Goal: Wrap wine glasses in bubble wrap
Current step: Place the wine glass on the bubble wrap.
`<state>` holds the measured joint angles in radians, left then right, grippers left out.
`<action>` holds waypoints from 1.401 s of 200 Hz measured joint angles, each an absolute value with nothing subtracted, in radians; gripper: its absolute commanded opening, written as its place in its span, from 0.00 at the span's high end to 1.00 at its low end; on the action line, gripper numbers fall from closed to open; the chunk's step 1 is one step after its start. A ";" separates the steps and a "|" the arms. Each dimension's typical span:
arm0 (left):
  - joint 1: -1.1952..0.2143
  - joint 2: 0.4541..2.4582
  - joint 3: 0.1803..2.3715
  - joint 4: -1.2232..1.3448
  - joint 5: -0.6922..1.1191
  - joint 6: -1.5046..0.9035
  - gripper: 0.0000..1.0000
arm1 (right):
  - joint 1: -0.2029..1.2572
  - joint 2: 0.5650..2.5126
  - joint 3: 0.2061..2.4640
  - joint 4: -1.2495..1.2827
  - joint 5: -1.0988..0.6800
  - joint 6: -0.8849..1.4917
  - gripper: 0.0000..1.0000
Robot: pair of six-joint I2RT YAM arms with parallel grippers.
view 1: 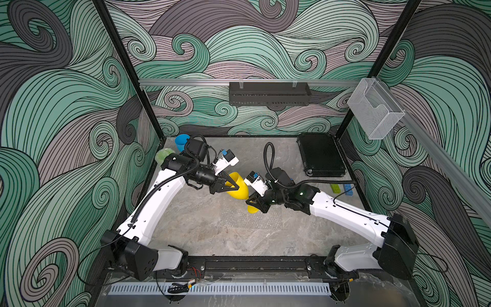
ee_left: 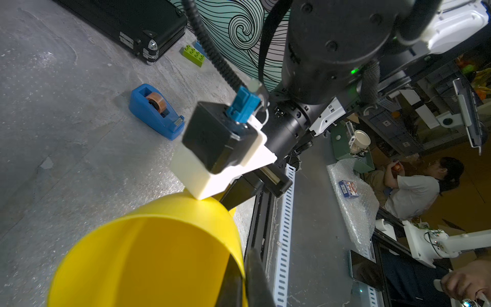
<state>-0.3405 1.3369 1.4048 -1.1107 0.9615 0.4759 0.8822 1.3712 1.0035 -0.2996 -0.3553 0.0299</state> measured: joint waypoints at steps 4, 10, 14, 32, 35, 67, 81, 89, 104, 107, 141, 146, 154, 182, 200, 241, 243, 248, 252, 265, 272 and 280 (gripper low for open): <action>-0.338 1.337 1.405 -1.106 0.952 0.476 1.00 | 0.887 1.368 0.994 -0.295 -0.365 0.021 1.00; -0.337 1.338 1.404 -1.108 0.951 0.475 1.00 | 0.897 1.362 0.984 -0.290 -0.373 0.020 1.00; -0.337 1.339 1.402 -1.111 0.951 0.474 0.97 | 0.900 1.361 0.981 -0.288 -0.375 0.015 1.00; -0.342 1.335 1.402 -1.089 0.953 0.459 0.61 | 0.899 1.346 0.956 -0.258 -0.379 0.038 1.00; -0.343 1.334 1.402 -1.084 0.955 0.453 0.57 | 0.897 1.344 0.950 -0.255 -0.378 0.046 1.00; -0.350 1.309 1.407 -1.040 0.917 0.351 0.21 | 0.883 1.299 0.854 -0.229 -0.359 0.218 1.00; -0.350 1.290 1.407 -0.997 0.875 0.280 0.16 | 0.876 1.276 0.796 -0.210 -0.354 0.340 1.00; -0.350 1.284 1.405 -0.963 0.851 0.220 0.15 | 0.873 1.269 0.765 -0.196 -0.353 0.420 1.00; -0.346 1.278 1.370 -0.878 0.821 0.094 0.15 | 0.869 1.267 0.707 -0.159 -0.354 0.571 1.00; -0.344 1.279 1.358 -0.862 0.816 0.073 0.15 | 0.868 1.267 0.696 -0.150 -0.355 0.595 1.00; -0.341 1.314 1.087 -0.613 0.791 -0.233 0.09 | 0.857 1.273 0.631 -0.107 -0.339 0.812 1.00; -0.341 1.327 1.048 -0.585 0.789 -0.274 0.09 | 0.852 1.275 0.629 -0.096 -0.336 0.838 1.00; -0.341 1.352 0.995 -0.543 0.786 -0.334 0.09 | 0.845 1.277 0.615 -0.054 -0.332 0.879 1.00; -0.346 1.437 0.933 -0.449 0.767 -0.452 0.08 | 0.820 1.340 0.592 0.010 -0.323 0.954 1.00; -0.350 1.495 0.951 -0.398 0.754 -0.488 0.08 | 0.815 1.392 0.596 0.019 -0.331 0.958 1.00; -0.388 1.628 0.987 -0.320 0.751 -0.569 0.07 | 0.812 1.474 0.630 0.019 -0.379 0.928 1.00; -0.392 1.634 0.991 -0.320 0.750 -0.570 0.07 | 0.812 1.475 0.632 0.020 -0.381 0.926 1.00; -0.402 1.648 1.001 -0.320 0.751 -0.574 0.07 | 0.810 1.477 0.633 0.020 -0.386 0.922 1.00; -0.410 1.657 1.008 -0.320 0.751 -0.575 0.07 | 0.809 1.478 0.634 0.020 -0.389 0.919 1.00; -0.435 1.681 1.034 -0.321 0.751 -0.579 0.07 | 0.802 1.483 0.639 0.018 -0.404 0.912 1.00; -0.449 1.689 1.048 -0.324 0.751 -0.580 0.07 | 0.797 1.487 0.643 0.017 -0.409 0.908 1.00; -0.463 1.696 1.063 -0.327 0.751 -0.581 0.07 | 0.793 1.489 0.645 0.017 -0.413 0.904 1.00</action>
